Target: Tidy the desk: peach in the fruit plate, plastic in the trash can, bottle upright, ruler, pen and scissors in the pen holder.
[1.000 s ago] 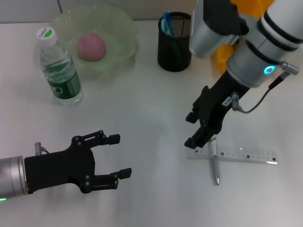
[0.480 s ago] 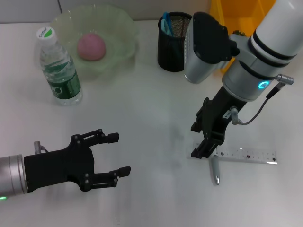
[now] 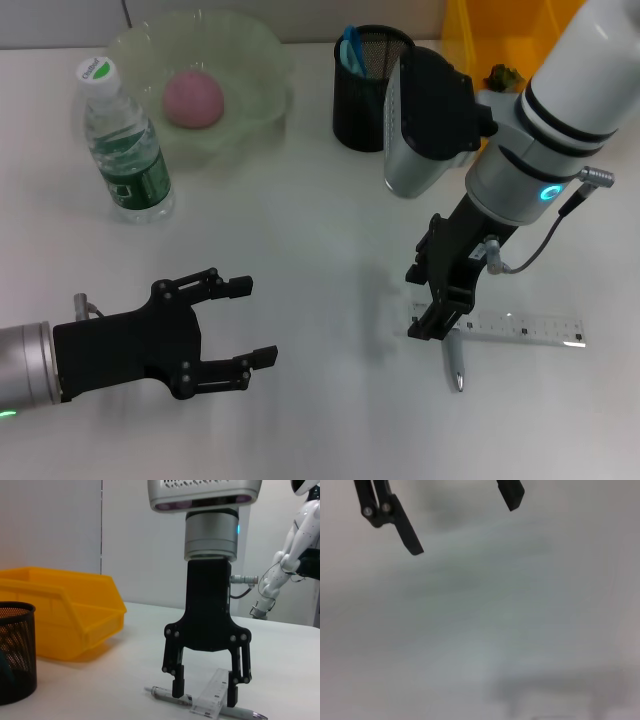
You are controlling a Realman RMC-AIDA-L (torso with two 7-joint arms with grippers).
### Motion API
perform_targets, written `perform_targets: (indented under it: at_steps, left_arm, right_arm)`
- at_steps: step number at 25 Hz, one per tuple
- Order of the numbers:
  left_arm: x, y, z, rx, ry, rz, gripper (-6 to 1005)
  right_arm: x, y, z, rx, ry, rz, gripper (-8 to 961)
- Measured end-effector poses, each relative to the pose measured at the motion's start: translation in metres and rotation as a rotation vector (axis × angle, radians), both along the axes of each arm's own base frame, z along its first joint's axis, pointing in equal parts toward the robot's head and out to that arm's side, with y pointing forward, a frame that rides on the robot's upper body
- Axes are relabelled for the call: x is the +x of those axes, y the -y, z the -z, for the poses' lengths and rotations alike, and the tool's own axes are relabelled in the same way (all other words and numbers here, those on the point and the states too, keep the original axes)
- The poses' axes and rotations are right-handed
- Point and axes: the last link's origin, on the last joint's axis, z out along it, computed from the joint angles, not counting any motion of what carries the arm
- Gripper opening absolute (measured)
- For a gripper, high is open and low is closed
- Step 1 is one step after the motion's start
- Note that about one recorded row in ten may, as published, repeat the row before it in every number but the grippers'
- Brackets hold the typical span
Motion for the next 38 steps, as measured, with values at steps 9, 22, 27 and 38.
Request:
perform_targets:
  at_steps: [9,22,27,38]
  left_arm:
    - [0.001,-0.003,0.001,0.003,-0.006,0.0,822]
    - [0.001,-0.006,0.002,0.009,-0.017,-0.005,822]
    - [0.001,-0.007,0.003,0.012,-0.02,-0.007,822]
    - [0.001,-0.008,0.005,0.015,-0.023,-0.009,822]
  right_arm:
    - [0.004,0.003,0.008,-0.001,0.033,-0.026,702]
    - [0.006,0.004,0.011,0.005,0.031,-0.03,700]
    - [0.009,0.004,0.012,0.007,0.035,-0.029,700]
    - [0.011,0.005,0.016,0.005,0.048,-0.048,701]
